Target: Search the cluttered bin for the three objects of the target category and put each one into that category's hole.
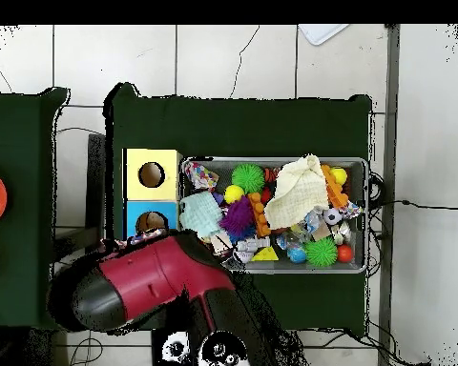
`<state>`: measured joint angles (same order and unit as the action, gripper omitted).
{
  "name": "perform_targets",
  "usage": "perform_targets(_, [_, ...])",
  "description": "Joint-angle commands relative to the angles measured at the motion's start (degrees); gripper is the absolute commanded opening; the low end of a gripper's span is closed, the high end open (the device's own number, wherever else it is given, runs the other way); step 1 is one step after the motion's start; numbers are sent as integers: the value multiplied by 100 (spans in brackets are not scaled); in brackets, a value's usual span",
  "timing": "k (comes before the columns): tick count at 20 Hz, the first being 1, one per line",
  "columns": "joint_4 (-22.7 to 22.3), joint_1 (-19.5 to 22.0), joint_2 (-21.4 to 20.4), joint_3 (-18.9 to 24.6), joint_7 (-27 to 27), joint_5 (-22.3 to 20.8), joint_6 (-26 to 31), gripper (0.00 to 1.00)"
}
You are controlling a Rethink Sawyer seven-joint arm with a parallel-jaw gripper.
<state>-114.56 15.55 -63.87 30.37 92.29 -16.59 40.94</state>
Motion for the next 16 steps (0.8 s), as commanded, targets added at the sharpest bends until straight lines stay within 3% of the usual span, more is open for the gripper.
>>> perform_targets(1, [1574,-463,1022,-945,2019,-330,623,0])
perform_targets(8, [1879,-450,1265,-1194,1748,-28,536,0])
perform_targets(16, [2291,-523,1565,-1376,1526,-36,558,0])
